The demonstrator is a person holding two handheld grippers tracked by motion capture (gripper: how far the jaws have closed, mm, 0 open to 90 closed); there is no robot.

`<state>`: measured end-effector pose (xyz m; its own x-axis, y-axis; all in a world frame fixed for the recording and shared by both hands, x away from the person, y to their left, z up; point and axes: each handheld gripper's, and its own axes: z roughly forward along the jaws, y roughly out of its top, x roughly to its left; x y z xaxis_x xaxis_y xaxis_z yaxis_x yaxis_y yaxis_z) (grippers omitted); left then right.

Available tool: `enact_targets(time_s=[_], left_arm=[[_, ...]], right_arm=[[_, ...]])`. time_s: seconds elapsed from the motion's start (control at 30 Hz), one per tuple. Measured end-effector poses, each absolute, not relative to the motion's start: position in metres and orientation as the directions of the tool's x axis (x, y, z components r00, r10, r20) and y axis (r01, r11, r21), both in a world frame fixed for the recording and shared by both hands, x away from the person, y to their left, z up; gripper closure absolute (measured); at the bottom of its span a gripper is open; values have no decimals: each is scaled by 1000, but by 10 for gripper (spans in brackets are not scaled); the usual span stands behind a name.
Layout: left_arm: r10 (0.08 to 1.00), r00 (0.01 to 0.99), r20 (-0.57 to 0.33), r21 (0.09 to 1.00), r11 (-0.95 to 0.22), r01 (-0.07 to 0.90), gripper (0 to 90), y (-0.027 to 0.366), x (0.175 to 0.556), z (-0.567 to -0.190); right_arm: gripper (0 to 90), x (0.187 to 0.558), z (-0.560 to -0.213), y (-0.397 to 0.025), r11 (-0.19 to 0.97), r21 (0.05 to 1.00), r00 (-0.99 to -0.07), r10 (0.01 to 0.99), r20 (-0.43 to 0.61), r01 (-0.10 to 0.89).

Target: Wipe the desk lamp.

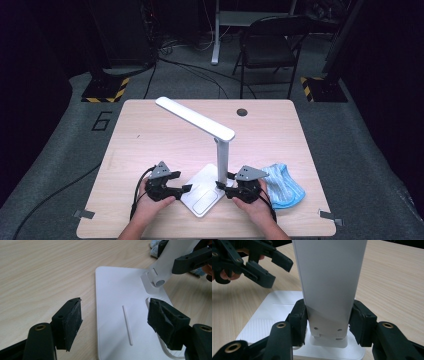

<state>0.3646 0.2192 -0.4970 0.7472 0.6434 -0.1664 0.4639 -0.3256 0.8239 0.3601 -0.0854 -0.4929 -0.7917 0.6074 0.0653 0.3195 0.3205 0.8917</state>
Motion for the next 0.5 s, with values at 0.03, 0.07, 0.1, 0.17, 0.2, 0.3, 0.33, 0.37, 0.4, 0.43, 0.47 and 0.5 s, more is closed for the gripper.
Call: enact_targets(time_s=[0.03,0.07,0.1,0.17,0.2,0.3,0.33,0.37,0.4,0.43,0.47,0.5], left_arm=[[643,747,-170,821,-327,468,266,218,365,-498],[648,741,-179,817,-321,478,264,216,365,-500],[651,738,-176,813,-326,482,259,215,366,-502],[660,729,-182,808,-323,494,244,212,366,-505],[658,726,-201,804,-312,506,244,211,366,-507],[657,727,-198,785,-337,519,244,209,367,-513],[659,724,-203,780,-338,526,243,208,367,-515],[661,726,-190,781,-346,520,243,207,367,-515],[661,725,-194,777,-347,525,243,205,366,-516],[666,720,-195,782,-338,524,241,204,365,-517],[664,724,-186,775,-353,524,241,203,364,-517],[664,727,-174,776,-362,516,240,201,363,-517]], right_arm=[[513,360,-493,-86,314,893,-793,604,73,322],[510,361,-494,-86,308,895,-792,606,76,322],[505,361,-495,-88,302,896,-789,608,84,327],[487,360,-496,-89,290,896,-784,614,94,335],[464,359,-496,-90,288,897,-775,626,89,336],[454,357,-497,-93,287,898,-762,643,78,334],[462,356,-498,-93,278,901,-754,652,78,334],[473,355,-497,-93,282,900,-755,652,76,334],[478,354,-497,-94,283,900,-752,655,72,333],[488,353,-497,-94,278,900,-745,663,74,337],[489,353,-497,-94,276,899,-741,667,76,341],[490,352,-497,-95,274,898,-735,674,78,345]])
